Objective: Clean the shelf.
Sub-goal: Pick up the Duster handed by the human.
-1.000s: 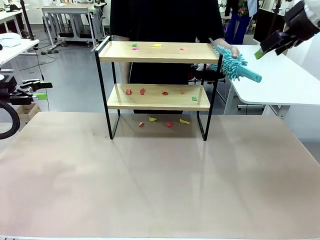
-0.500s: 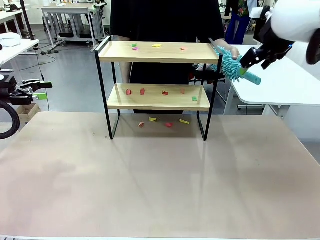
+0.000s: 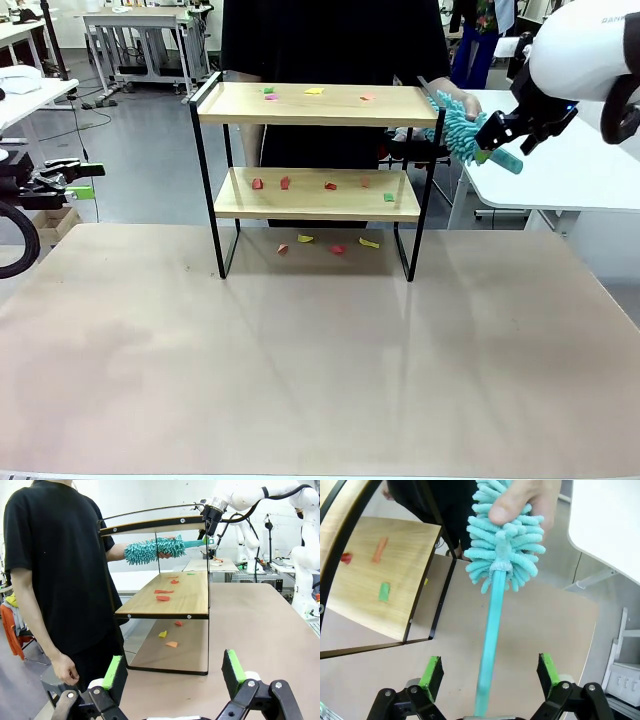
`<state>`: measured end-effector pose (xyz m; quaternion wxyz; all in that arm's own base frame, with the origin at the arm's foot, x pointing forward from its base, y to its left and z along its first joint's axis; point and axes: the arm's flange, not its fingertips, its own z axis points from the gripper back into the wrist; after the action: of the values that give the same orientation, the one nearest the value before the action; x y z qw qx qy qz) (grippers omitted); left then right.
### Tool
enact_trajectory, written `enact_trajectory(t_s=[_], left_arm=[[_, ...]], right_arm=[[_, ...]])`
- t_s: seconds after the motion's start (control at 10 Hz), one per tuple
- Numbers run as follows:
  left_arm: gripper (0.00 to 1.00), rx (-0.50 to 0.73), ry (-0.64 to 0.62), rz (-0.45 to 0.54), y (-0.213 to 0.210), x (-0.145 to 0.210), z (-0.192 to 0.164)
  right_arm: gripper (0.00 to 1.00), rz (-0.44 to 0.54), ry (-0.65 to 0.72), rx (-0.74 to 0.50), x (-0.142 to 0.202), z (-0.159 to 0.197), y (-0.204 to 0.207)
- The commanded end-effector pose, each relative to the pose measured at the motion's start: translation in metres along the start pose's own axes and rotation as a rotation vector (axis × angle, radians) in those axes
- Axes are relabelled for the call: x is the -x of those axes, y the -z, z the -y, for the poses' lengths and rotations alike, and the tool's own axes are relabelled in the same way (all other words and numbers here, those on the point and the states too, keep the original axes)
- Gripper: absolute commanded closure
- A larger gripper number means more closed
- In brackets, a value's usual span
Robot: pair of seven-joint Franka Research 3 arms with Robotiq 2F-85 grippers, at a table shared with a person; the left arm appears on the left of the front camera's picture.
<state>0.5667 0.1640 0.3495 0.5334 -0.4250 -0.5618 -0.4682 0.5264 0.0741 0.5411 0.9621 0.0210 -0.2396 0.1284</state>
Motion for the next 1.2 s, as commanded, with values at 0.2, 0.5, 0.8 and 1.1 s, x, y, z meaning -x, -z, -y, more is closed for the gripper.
enact_trajectory(t_s=[0.2,0.5,0.8,1.1], left_arm=[[0.00,0.004,0.006,-0.008,0.0002,-0.0012,0.0003],[0.00,0.004,0.006,-0.008,0.0002,-0.0012,0.0003],[0.00,0.004,0.006,-0.008,0.0002,-0.0012,0.0003],[0.00,0.004,0.006,-0.008,0.0002,-0.0012,0.0003]], right_arm=[[0.97,-0.037,0.071,0.026,-0.0064,0.0044,0.0008],[1.00,-0.052,0.092,0.038,-0.0068,0.0053,0.0007],[1.00,-0.075,0.113,0.068,-0.0060,0.0049,0.0000],[1.00,-0.059,0.175,0.100,-0.0049,0.0105,-0.0007]])
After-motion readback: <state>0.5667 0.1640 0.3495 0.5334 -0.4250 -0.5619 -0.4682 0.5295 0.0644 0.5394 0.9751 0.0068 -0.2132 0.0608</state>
